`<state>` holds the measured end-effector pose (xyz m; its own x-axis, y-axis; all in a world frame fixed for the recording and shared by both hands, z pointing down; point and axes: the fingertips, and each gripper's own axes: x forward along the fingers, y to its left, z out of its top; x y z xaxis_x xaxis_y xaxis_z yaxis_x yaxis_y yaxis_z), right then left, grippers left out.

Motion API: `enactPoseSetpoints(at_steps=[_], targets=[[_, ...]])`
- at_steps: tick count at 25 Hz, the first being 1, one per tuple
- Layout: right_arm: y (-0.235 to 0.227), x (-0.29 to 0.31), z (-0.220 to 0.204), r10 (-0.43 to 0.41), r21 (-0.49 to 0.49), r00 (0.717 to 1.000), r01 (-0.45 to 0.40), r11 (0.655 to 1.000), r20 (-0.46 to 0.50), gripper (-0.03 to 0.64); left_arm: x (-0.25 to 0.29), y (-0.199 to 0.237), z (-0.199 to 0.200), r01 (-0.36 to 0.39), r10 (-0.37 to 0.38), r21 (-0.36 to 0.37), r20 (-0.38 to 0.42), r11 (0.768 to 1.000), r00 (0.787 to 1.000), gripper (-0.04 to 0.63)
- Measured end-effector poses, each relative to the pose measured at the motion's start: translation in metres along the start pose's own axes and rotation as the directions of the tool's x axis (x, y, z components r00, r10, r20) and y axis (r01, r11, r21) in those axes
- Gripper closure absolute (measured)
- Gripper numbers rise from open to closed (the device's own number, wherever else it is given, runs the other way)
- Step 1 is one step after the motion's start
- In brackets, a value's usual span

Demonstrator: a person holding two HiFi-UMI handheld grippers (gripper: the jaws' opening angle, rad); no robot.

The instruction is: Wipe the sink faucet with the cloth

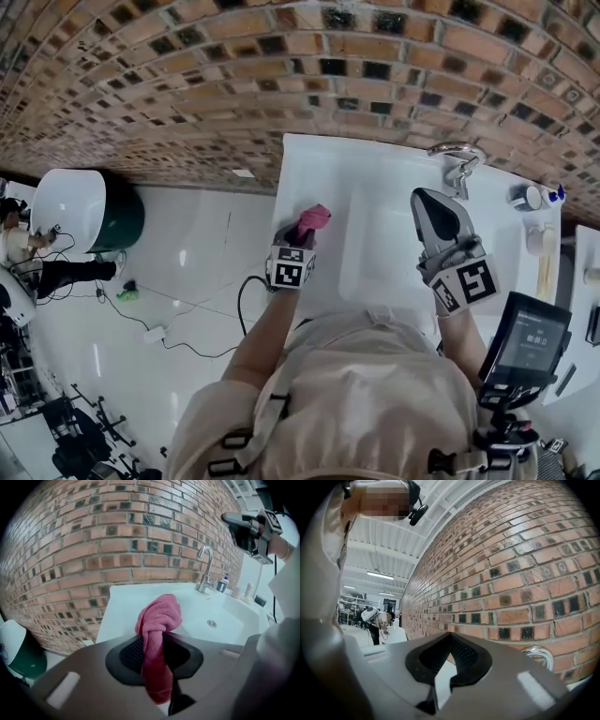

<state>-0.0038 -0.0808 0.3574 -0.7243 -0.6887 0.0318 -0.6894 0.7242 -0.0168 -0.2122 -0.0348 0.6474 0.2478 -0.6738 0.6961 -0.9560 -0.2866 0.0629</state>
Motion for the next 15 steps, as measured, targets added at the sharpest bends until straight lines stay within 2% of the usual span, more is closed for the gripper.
enactPoseSetpoints(at_steps=[3, 10, 14, 15], targets=[[-0.001, -0.001, 0.0, -0.007, -0.005, 1.0, 0.007, 1.0, -0.005, 0.621, 0.014, 0.0, -0.014, -0.005, 0.006, 0.024, -0.043, 1.0, 0.999, 0.505], [-0.006, -0.004, -0.004, -0.025, -0.005, 1.0, 0.025, 1.0, -0.017, 0.621, 0.034, -0.004, -0.023, 0.016, -0.01, 0.062, -0.084, 0.998, 0.996, 0.481], [-0.006, -0.005, -0.005, -0.032, -0.003, 0.999, 0.032, 0.999, -0.019, 0.621, 0.033, -0.008, -0.017, 0.03, -0.025, 0.113, -0.049, 0.993, 0.998, 0.435], [-0.006, -0.004, -0.005, -0.032, -0.002, 0.999, 0.032, 0.999, -0.018, 0.621, 0.03, -0.009, -0.015, 0.03, -0.026, 0.12, -0.032, 0.992, 0.999, 0.402]])
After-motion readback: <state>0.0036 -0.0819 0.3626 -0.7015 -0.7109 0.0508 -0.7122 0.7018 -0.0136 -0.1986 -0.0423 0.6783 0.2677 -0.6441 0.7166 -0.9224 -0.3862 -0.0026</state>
